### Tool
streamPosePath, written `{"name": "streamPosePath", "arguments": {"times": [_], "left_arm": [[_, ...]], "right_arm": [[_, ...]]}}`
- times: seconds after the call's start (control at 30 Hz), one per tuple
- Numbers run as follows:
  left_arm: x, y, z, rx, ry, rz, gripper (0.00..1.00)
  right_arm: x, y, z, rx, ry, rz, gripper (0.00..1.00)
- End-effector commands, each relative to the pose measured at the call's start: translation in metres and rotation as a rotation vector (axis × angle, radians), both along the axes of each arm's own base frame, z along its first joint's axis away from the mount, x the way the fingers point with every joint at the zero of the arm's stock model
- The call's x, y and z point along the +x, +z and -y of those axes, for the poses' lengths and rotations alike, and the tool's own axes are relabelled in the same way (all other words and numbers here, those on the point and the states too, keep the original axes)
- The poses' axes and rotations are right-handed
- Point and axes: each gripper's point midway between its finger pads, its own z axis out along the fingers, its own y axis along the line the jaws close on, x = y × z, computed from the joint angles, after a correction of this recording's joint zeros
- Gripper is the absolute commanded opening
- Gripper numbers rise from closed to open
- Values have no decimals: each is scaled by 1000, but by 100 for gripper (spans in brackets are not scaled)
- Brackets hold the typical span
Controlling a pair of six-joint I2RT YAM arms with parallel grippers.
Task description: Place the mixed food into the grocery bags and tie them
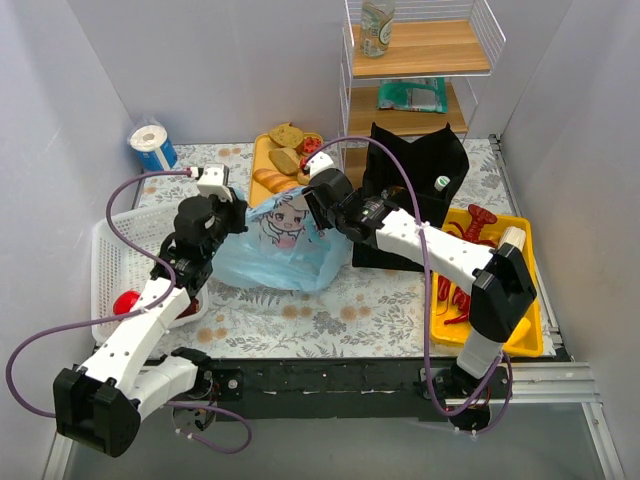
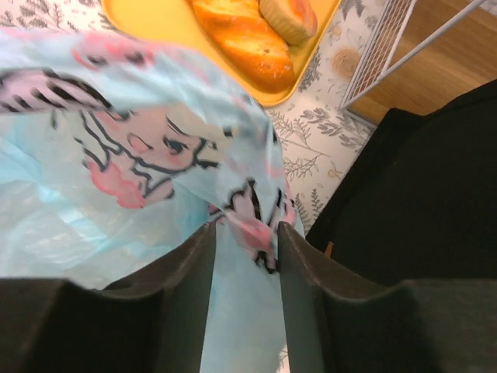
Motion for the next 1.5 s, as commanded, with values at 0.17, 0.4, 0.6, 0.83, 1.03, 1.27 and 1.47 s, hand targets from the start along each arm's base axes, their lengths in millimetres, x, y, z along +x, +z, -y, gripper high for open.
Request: {"name": "streamPosePath", "arguments": {"times": [0.17, 0.4, 0.6, 0.83, 1.03, 1.27, 1.47], "left_arm": [[-20, -12, 15, -81, -96, -20, 0], [-22, -21, 12, -60, -87, -47, 0], [-22, -26, 15, -56, -100, -65, 0], [-20, -34, 20, -57, -120, -99, 0], [-20, -35, 21, -58, -124, -102, 0], [-21, -34, 20, -59, -121, -99, 0], [-21, -35, 20, -58, -122, -101, 0]], "right_arm": [[-35, 44, -23, 69, 166, 61, 61], [-60, -4, -35, -6, 199, -23, 51], [-53, 9, -28, -1, 119, 66, 68], [-60, 79, -13, 6, 72, 221, 73], [-83, 32, -48, -6, 207, 8, 62], [-119, -80, -18, -195, 203, -264, 57], [-124, -118, 9, -308, 167, -291, 71]]}}
